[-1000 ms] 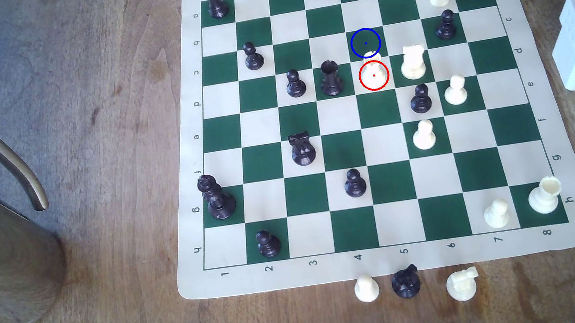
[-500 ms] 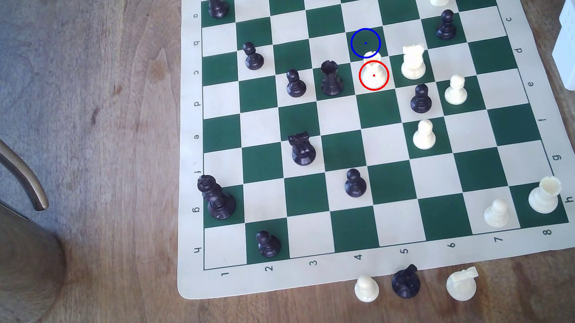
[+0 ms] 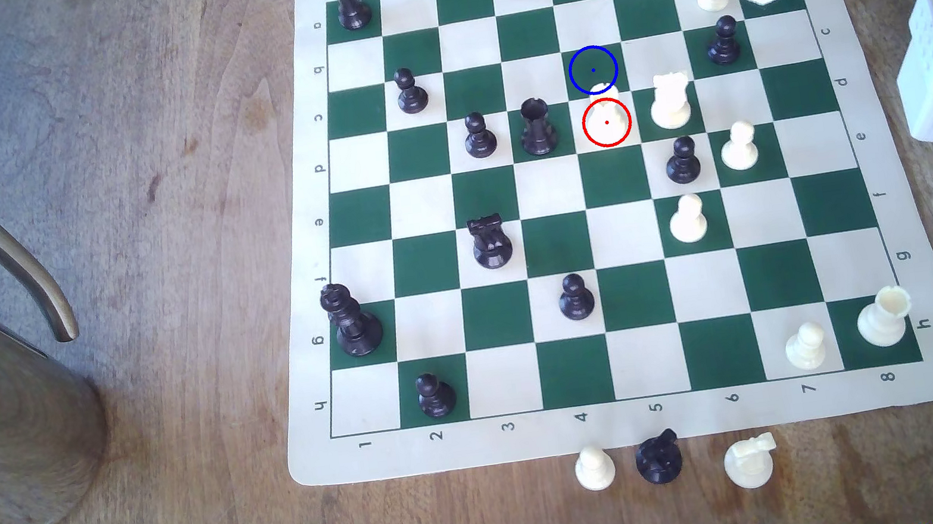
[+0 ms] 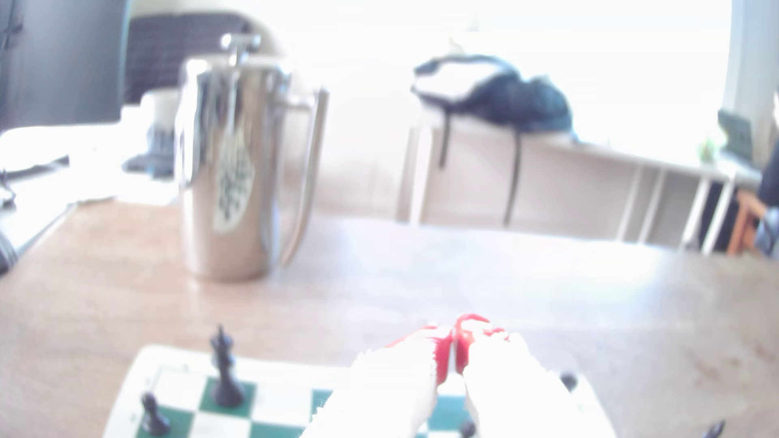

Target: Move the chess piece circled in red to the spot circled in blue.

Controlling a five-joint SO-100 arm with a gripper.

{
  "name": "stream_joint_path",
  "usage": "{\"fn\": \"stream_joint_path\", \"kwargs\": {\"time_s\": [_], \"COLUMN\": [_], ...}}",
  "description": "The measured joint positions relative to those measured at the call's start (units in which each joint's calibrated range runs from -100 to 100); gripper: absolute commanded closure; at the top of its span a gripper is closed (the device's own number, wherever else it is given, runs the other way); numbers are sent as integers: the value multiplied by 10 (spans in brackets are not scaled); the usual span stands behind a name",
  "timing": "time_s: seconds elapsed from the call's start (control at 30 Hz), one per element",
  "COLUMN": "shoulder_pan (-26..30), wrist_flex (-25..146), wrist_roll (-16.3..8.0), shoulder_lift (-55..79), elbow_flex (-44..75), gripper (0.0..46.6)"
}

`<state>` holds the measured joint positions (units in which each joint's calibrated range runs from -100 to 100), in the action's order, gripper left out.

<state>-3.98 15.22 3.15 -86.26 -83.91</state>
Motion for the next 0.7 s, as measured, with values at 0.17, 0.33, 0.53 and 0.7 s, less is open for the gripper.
{"fn": "stream_joint_path", "kwargs": {"time_s": [0.17, 0.33, 0.53, 0.7], "shoulder_pan": [-18, -21, -34, -53], "wrist_flex": [153, 337, 436, 464], "wrist_roll": [-28, -36, -36, -37], "shoulder_lift": [106, 203, 275, 395], "elbow_flex": [122, 239, 286, 361], "gripper": [464, 420, 351, 323]}}
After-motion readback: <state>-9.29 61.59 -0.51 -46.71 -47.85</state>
